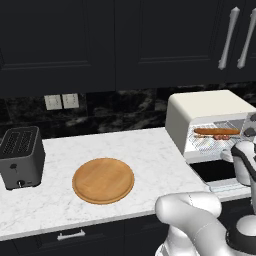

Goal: Pick up the kebab skewer and baguette bread, and place them inside the toaster oven. Close the toaster oven door and start by setting the timer.

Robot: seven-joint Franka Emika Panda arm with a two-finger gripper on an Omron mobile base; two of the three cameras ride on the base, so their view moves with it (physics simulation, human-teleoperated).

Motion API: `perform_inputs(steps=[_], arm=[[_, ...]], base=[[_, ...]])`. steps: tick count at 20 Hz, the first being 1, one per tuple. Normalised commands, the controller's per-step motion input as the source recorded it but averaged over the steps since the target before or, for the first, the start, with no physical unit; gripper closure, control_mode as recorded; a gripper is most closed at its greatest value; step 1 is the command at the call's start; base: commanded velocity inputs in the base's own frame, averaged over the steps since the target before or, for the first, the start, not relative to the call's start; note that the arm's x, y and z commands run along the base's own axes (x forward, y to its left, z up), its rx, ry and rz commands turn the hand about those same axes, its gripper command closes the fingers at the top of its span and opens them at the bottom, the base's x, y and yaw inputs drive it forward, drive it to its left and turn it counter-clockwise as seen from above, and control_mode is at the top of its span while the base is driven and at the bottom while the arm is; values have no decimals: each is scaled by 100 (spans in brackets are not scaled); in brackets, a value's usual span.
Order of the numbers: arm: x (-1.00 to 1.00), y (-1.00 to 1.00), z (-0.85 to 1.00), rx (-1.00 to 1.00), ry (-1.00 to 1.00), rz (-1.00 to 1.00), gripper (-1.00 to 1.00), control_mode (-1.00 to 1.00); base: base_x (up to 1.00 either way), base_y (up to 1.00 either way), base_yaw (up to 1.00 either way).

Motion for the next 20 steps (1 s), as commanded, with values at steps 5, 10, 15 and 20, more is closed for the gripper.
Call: perform_inputs(steps=[5, 10, 15, 20], arm=[[25, 12, 0, 0, 0, 0, -100, -100], [24, 3, 0, 0, 0, 0, -100, -100], [30, 0, 0, 0, 0, 0, -100, -100], [33, 0, 0, 0, 0, 0, -100, -100]], base=[[0, 0, 0], [0, 0, 0], [0, 0, 0], [0, 0, 0]])
